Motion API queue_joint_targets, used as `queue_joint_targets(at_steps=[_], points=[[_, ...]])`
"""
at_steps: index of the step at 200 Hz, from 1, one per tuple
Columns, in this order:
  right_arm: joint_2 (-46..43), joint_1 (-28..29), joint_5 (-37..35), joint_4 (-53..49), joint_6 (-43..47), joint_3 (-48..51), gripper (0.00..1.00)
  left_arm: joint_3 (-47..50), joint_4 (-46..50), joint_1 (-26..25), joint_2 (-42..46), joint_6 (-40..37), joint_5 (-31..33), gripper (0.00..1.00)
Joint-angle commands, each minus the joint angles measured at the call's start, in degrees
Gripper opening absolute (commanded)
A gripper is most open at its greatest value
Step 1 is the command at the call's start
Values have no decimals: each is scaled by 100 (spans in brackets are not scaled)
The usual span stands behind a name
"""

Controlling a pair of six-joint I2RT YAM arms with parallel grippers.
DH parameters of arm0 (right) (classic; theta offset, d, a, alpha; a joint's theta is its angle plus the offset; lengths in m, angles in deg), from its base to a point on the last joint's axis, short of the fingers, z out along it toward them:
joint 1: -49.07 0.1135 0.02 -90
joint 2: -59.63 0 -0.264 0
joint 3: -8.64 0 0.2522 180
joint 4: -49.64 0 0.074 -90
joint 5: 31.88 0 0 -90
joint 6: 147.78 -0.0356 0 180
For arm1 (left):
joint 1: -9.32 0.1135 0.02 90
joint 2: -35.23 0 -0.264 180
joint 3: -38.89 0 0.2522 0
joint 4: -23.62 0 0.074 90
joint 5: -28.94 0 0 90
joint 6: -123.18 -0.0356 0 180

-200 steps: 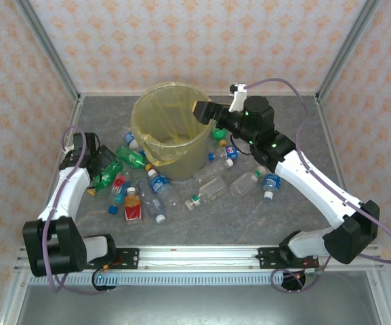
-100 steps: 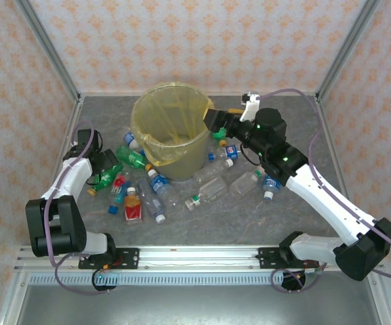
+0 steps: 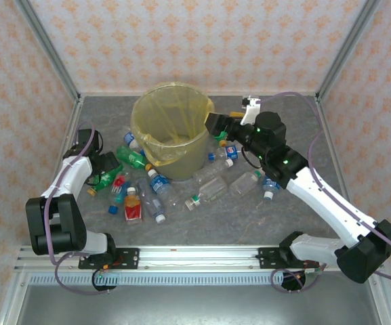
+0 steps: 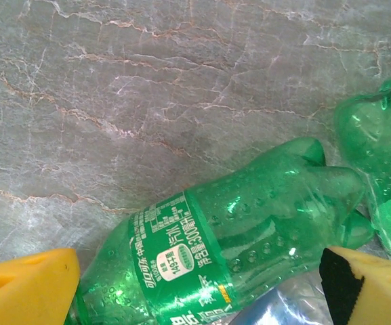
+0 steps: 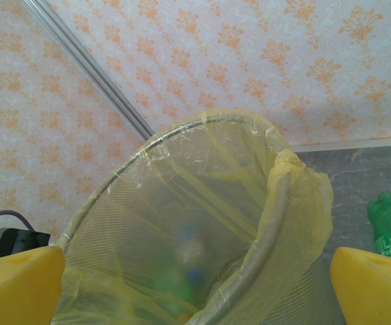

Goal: Put the plastic bottles in the bin

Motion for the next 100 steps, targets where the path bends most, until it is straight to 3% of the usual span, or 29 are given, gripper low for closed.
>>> queue_joint_targets(at_steps=[1,100], points=[[-149,22,-129,226,113,97,100,-197,303,-95,-4,-160,-79,94],[-82,26,-236,-37,206,-69,100,-532,189,-230,-839,-283,407,94]])
